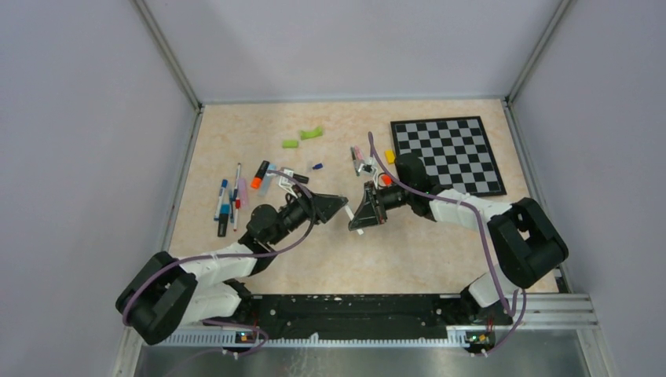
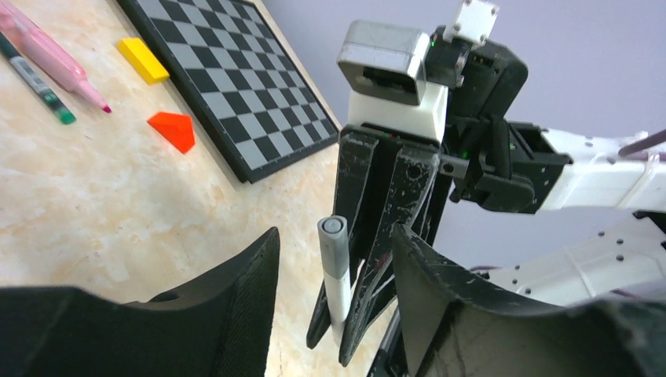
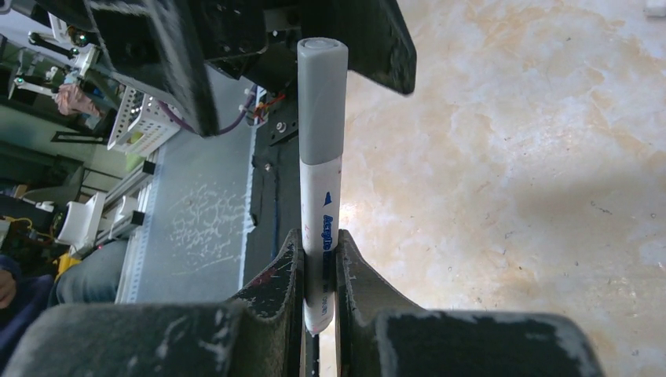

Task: Open the pen caps
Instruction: Pick up the pen from the center of the board, then open the pen cap from the pen.

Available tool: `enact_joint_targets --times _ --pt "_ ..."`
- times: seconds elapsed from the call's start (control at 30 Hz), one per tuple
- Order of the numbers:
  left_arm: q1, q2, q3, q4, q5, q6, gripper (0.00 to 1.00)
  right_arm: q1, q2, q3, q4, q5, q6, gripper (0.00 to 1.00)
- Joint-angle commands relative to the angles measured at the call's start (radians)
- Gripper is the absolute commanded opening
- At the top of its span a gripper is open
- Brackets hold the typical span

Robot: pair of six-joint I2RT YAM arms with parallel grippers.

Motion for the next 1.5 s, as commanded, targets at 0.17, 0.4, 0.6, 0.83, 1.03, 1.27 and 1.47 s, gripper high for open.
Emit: enact_joint_targets --times 0.17,0.4,0.6,0.83,1.03,1.27,1.47 --pt "0.003 0.092 0.049 0.166 0.124 -0.032 0.38 0.012 -0.037 0.008 0.03 -0.043 -0.028 0.0" --pt "0.004 0.091 0.047 0.178 0.128 -0.018 0.0 0.012 -0.034 0.004 0.037 -0.048 -0.022 0.0" --pt "0.061 -0.001 0.092 0.064 0.057 0.052 0.0 0.016 -0.034 -0.031 0.099 -0.08 0.024 0.0" --pt "0.236 -0.043 0.25 -0.045 -0.048 0.095 0.0 0.024 -0.039 -0.056 0.109 -0.076 0.044 0.0" --pt "0.279 -0.001 0.324 0.003 -0.108 0.097 0.0 0.027 -0.038 -0.066 0.125 -0.077 0.063 0.0" --pt "0.302 -0.013 0.344 0.007 -0.126 0.109 0.0 0.027 -0.038 -0.077 0.149 -0.069 0.086 0.0" --pt "0.326 -0.038 0.359 -0.081 -0.051 0.115 0.0 0.003 -0.07 0.005 -0.084 0.011 -0.155 0.0"
